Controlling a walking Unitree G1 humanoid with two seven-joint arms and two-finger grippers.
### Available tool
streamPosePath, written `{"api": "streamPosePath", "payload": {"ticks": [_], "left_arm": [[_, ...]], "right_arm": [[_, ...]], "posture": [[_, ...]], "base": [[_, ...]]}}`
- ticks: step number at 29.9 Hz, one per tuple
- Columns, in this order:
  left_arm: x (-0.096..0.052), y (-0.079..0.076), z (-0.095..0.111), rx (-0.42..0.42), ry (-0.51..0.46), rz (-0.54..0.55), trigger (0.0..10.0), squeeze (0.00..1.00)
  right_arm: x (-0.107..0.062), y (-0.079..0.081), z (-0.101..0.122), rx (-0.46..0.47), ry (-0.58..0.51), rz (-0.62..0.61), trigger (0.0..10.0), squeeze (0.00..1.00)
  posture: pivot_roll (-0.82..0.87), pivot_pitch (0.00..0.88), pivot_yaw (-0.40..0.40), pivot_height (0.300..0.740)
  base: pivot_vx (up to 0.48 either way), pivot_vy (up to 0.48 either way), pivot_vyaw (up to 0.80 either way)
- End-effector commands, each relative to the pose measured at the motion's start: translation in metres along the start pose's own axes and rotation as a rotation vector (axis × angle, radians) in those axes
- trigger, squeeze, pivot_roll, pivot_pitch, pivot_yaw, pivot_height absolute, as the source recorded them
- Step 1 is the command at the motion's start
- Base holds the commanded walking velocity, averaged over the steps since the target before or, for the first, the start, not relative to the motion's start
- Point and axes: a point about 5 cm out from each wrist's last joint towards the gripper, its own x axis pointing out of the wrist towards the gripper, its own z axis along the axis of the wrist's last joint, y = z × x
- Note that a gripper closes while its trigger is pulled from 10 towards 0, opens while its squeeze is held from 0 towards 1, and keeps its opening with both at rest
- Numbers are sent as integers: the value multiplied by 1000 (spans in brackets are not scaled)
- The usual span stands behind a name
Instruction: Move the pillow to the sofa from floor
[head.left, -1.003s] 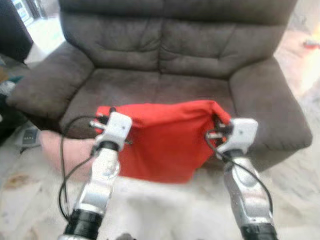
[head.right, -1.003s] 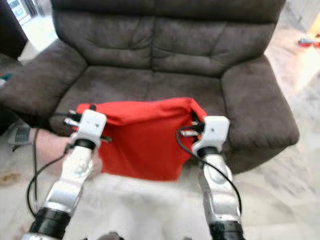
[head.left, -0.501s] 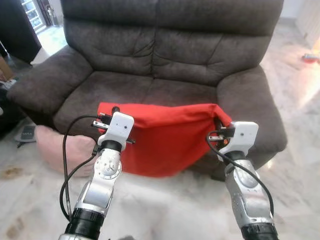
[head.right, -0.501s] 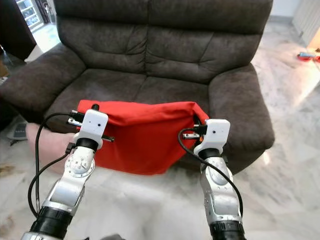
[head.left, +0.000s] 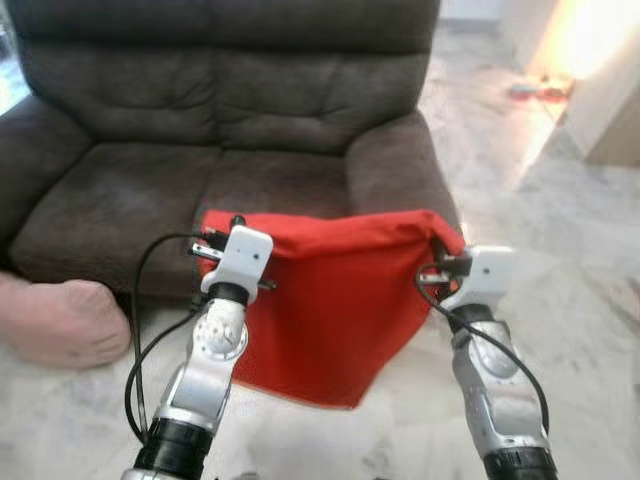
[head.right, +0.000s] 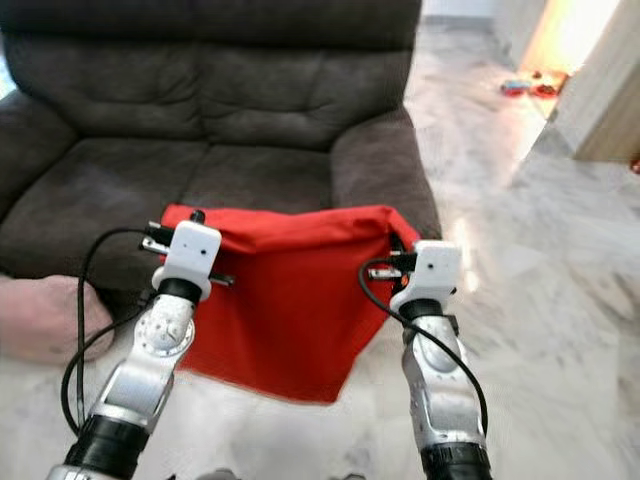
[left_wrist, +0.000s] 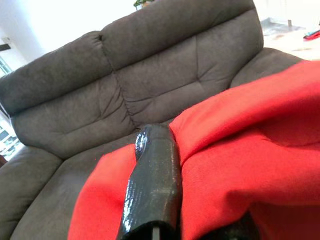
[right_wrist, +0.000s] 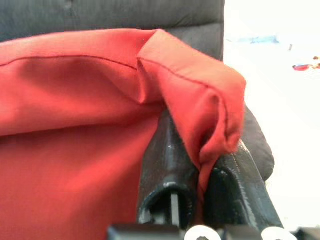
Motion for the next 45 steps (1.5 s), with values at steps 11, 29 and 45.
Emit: {"api": "streamPosePath", "payload": {"ticks": [11, 29, 45], "left_arm": [[3, 21, 37, 9, -166, 145, 10000, 0], [3, 29, 44, 38, -191, 193, 10000, 0], [3, 27, 49, 23, -208, 178, 10000, 0]], "right_arm": [[3, 10, 19, -76, -84, 65, 10000, 0], [-7, 9, 38, -98, -118, 76, 10000, 0], [-7, 11, 42, -90, -122, 73, 10000, 0]], "posture": [[139, 46, -12, 740], [124, 61, -5, 740], [124, 70, 1, 740]], "base": [[0, 0, 0], [0, 0, 0], [15, 0, 0]]}}
